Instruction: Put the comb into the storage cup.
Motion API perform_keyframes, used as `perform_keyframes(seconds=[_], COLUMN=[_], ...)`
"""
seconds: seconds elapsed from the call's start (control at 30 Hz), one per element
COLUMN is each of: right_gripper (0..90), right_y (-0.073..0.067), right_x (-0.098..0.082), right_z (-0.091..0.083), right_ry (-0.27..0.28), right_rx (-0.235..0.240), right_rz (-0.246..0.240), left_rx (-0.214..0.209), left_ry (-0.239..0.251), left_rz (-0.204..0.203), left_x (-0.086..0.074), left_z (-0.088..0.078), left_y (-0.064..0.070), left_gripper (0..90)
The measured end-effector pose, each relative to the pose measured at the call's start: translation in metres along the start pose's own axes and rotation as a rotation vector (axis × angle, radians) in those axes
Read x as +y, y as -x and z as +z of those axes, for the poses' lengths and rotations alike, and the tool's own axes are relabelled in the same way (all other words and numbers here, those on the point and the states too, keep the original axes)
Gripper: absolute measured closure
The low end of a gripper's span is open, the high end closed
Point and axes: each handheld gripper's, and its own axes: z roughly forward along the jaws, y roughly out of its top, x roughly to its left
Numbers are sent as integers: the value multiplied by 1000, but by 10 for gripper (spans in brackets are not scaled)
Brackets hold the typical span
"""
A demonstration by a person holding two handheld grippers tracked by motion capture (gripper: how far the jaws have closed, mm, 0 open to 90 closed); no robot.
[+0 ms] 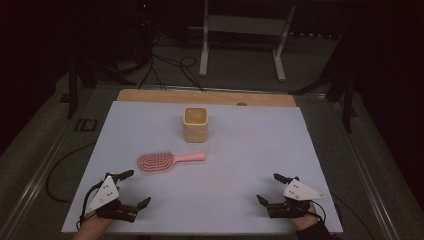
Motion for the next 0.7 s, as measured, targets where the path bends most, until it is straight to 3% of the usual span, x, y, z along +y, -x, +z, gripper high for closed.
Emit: perform_keyframes(seconds=[0.7], right_gripper=[84], right_y=[-2], right_x=[3], right_z=[-2], right_ry=[15], right_rx=[-3], right_rz=[-7], left_rx=[-15], left_ry=[-9], left_rz=[11], left_x=[6], left_z=[0], left_y=[2], left_gripper=[0])
